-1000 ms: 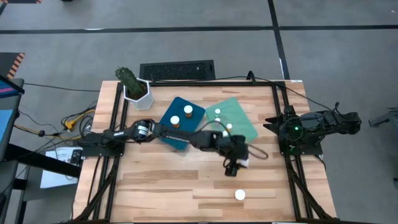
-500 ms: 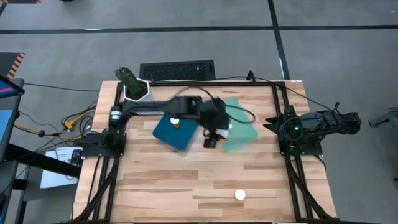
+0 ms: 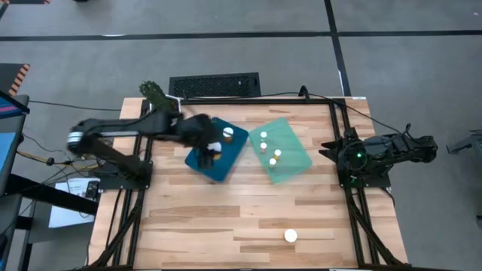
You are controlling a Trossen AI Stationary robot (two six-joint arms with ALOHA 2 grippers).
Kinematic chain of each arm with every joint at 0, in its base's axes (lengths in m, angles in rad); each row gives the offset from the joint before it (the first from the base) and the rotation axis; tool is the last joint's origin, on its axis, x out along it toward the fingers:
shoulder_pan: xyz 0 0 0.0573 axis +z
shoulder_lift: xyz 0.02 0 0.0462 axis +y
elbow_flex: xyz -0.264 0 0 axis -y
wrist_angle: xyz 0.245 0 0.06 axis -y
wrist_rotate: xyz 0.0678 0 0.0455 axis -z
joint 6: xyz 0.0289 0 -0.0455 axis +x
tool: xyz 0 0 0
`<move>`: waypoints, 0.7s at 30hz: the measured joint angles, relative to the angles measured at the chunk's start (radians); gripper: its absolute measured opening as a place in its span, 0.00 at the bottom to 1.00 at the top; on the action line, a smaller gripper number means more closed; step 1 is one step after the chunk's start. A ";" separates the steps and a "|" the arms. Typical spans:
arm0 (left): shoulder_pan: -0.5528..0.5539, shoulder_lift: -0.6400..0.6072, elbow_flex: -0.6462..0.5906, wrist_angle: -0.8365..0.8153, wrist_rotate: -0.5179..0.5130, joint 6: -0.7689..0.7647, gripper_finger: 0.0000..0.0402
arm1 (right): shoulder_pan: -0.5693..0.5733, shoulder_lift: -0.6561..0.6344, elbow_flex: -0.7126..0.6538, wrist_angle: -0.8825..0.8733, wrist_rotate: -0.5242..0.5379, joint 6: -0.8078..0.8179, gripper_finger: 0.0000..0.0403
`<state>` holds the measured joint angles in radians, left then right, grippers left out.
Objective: Pick and place medicine bottles into bin by pill shape (circle, oval)
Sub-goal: Put the yellow pill bottle into the blue bin
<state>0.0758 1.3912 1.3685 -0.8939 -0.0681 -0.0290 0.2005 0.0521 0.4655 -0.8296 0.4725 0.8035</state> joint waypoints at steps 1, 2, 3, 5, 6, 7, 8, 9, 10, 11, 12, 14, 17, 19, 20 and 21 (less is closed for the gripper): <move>-0.007 -0.057 -0.082 0.067 -0.042 -0.034 0.53 | 0.000 0.000 0.000 0.000 0.000 0.000 0.65; -0.017 -0.108 -0.158 0.130 -0.084 -0.061 0.53 | 0.000 0.000 0.000 0.000 0.000 0.000 0.65; -0.027 -0.157 -0.238 0.201 -0.123 -0.084 0.53 | 0.000 0.000 0.000 0.000 0.001 0.000 0.65; -0.047 -0.231 -0.381 0.338 -0.184 -0.129 0.53 | 0.000 0.000 0.000 0.000 0.002 0.000 0.65; -0.057 -0.258 -0.444 0.400 -0.200 -0.146 0.53 | 0.000 0.000 0.000 0.000 0.002 0.000 0.65; -0.068 -0.275 -0.504 0.455 -0.210 -0.161 0.53 | 0.000 0.000 0.000 0.000 0.002 0.000 0.65; -0.079 -0.288 -0.557 0.508 -0.219 -0.174 0.53 | 0.000 0.000 0.000 0.000 0.002 0.000 0.65; -0.090 -0.294 -0.604 0.553 -0.235 -0.190 0.53 | 0.000 0.000 0.000 0.000 0.002 0.000 0.65; -0.102 -0.294 -0.648 0.593 -0.254 -0.201 0.53 | 0.000 0.000 0.000 0.000 0.002 0.000 0.65; -0.110 -0.293 -0.686 0.634 -0.274 -0.208 0.53 | 0.000 0.000 0.000 0.000 0.003 0.000 0.65; -0.118 -0.291 -0.720 0.673 -0.296 -0.214 0.53 | 0.000 0.000 0.000 0.000 0.003 0.000 0.65; -0.124 -0.274 -0.770 0.736 -0.357 -0.227 0.53 | 0.000 0.000 0.000 0.000 0.003 0.001 0.65; -0.124 -0.256 -0.804 0.712 -0.415 -0.263 0.53 | 0.000 0.000 0.000 0.001 0.003 0.001 0.65; -0.121 -0.248 -0.816 0.694 -0.411 -0.278 0.53 | 0.000 0.000 0.000 0.001 0.003 0.001 0.65; -0.121 -0.244 -0.818 0.687 -0.392 -0.287 0.53 | 0.000 0.000 0.000 0.001 0.003 0.001 0.65; -0.121 -0.244 -0.819 0.667 -0.381 -0.295 0.53 | 0.000 0.000 0.000 0.000 0.004 0.001 0.65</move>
<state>-0.0448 1.1477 0.5495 -0.2266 -0.4491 -0.3243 0.2001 0.0525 0.4655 -0.8291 0.4761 0.8044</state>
